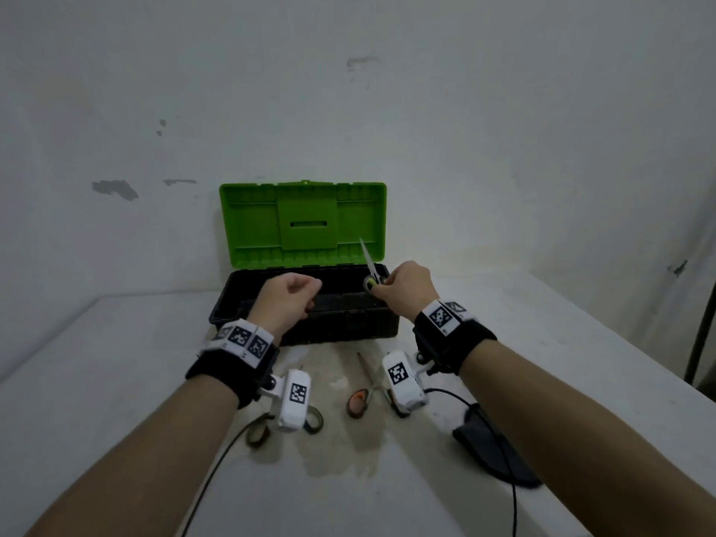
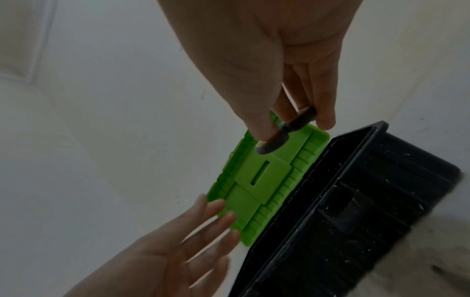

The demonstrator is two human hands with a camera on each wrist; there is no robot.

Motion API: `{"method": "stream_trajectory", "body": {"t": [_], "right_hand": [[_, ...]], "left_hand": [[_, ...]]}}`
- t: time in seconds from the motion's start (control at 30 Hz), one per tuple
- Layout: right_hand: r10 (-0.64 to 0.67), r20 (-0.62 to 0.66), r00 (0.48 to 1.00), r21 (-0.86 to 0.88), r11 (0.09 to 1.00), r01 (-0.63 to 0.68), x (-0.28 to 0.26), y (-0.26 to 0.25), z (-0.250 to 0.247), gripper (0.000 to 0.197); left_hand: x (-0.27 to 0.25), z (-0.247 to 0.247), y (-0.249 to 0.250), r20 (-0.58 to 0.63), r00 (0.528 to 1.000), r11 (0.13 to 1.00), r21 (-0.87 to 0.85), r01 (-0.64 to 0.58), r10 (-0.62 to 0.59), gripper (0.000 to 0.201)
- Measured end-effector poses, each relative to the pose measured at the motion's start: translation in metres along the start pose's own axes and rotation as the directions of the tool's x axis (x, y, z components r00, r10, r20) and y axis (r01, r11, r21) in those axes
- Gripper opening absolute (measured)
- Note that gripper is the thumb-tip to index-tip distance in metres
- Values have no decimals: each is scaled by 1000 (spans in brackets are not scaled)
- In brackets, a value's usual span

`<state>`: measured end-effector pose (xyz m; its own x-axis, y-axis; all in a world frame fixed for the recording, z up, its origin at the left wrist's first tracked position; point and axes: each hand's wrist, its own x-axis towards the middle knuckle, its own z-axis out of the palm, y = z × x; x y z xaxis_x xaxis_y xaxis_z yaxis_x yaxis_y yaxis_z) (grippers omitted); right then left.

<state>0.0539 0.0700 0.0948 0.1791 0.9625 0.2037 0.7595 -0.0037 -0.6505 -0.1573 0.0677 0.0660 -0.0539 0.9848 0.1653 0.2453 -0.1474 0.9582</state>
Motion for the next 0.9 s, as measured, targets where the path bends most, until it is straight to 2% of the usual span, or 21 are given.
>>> {"method": "stream_trajectory", "body": {"t": [0.13,0.23,0.33,0.43,0.5,0.67,0.73,0.77,0.8,0.87,0.9], "right_hand": [[57,40,998,-129,990,-51,37,-9,29,42],[80,90,993,-251,966,-56,58,-11,46,41],[100,150,984,-338,940,-44,75,-12,63,47],[136,197,971,-409,911,-44,88,-8,78,41],[149,249,957,-456,890,-20,92,-2,84,36],[139,322,937,-540,840,61,93,3,87,27],[93,364,927,-568,811,141,93,3,83,20],[76,381,922,-600,779,183,93,2,86,23],[72,348,935,-634,752,178,92,1,89,30],[159,211,964,-728,684,47,89,-1,95,43],[184,218,959,-713,701,28,92,-1,98,45]], "left_hand": [[45,-54,-26,-106,993,967,255,-18,47,29],[70,-88,-49,-178,984,920,390,50,22,41],[90,-111,-77,-224,973,878,452,159,-60,50],[103,-120,-103,-217,959,873,414,260,-183,42],[107,-120,-115,-186,956,885,371,281,-226,40],[117,-121,-138,-183,955,943,194,269,-235,43],[117,-122,-140,-188,951,948,155,276,-246,42],[115,-122,-139,-191,950,949,149,278,-248,43],[116,-123,-140,-195,949,949,146,279,-249,45],[117,-125,-144,-190,949,951,135,280,-253,48],[116,-124,-142,-183,949,951,132,281,-255,46]]}}
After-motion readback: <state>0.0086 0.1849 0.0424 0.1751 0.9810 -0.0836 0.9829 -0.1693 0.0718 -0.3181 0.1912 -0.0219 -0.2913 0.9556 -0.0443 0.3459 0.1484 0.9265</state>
